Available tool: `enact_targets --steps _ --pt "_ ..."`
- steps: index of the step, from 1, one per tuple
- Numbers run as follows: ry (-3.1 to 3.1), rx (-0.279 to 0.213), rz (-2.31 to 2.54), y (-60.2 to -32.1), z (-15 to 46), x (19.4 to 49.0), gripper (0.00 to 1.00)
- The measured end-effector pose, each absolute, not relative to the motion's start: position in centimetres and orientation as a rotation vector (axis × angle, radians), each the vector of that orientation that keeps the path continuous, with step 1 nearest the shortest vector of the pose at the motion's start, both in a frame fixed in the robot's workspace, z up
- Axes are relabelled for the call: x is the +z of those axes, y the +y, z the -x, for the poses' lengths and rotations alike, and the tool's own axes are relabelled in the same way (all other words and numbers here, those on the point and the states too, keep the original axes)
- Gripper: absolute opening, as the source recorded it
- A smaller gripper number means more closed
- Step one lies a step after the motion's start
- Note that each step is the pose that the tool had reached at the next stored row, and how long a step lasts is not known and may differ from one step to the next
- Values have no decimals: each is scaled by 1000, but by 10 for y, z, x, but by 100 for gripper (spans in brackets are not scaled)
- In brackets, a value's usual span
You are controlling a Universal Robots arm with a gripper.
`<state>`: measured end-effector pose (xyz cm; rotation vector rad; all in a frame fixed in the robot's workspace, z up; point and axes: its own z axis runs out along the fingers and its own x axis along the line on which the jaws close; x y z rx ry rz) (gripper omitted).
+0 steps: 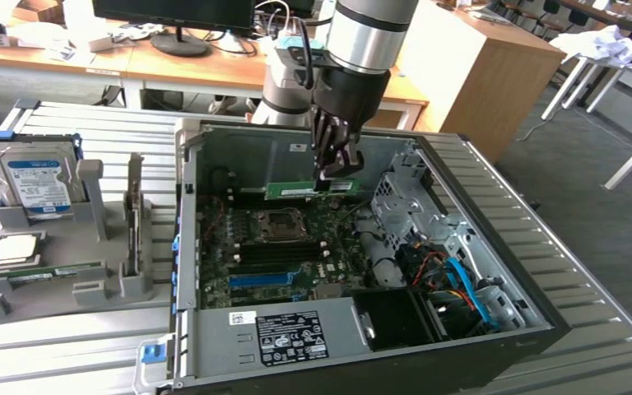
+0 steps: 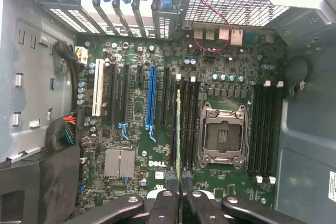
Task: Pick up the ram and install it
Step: 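Insert the ram into the slot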
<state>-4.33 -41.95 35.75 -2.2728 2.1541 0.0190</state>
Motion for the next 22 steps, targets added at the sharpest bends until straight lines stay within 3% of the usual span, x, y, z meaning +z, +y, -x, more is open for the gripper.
enact_targets --steps 22 --pt "2154 19 2273 -420 43 352 13"
